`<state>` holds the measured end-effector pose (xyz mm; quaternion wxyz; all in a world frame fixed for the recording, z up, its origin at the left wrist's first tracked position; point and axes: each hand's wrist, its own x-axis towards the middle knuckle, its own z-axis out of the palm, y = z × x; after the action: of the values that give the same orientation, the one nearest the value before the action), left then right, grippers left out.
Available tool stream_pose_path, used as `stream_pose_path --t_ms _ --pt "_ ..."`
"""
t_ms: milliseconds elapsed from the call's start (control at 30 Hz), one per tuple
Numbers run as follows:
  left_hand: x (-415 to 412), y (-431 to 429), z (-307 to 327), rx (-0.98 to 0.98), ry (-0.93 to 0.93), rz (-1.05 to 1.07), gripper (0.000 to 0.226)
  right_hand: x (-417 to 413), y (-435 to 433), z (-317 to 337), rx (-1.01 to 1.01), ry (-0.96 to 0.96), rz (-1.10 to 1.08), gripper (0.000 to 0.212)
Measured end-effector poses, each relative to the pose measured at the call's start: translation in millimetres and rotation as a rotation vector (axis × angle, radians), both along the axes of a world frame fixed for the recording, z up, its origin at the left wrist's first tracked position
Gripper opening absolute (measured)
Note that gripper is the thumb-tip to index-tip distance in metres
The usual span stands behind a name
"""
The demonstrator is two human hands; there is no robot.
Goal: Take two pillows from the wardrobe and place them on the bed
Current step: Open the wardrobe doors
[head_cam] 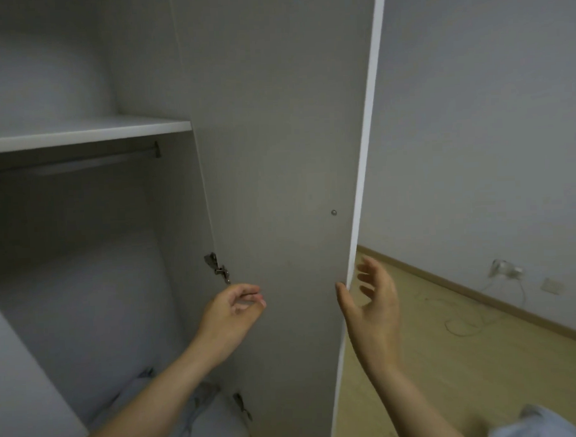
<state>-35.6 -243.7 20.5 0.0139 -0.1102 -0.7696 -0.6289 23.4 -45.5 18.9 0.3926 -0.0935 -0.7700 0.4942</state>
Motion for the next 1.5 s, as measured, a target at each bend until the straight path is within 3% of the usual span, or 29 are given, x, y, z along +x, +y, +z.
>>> stream_pose_path --t_ms 67,133,300,433,700,833,1133,1500 --pt "-1 -7 -2 -0.010 0.005 0.014 0.014 13 -13 4 0.020 0.114 -0.076 0.034" --pt "-1 -19 -2 -0.035 0.023 0.034 0.015 15 -30 7 0.050 0.148 0.040 0.028" --pt "2 -69 11 -0.060 0.089 0.136 0.017 -6 -81 14 0.132 0.051 0.288 0.018" --pt "6 -138 25 -0.083 0.135 0.258 0.016 -25 -137 22 0.066 -0.013 0.458 0.013" --pt "27 -265 61 -0.195 0.245 0.544 0.016 -57 -255 41 0.071 0.041 0.685 0.022" --pt "31 -303 82 -0.250 0.281 0.683 0.020 -69 -293 49 0.092 0.045 0.795 0.016" --pt "-7 -312 106 -0.359 0.330 0.975 0.036 -126 -312 64 0.048 0.068 0.980 0.011" --pt "-32 -289 105 -0.424 0.321 1.213 0.017 -188 -298 61 0.003 0.037 1.199 0.021"
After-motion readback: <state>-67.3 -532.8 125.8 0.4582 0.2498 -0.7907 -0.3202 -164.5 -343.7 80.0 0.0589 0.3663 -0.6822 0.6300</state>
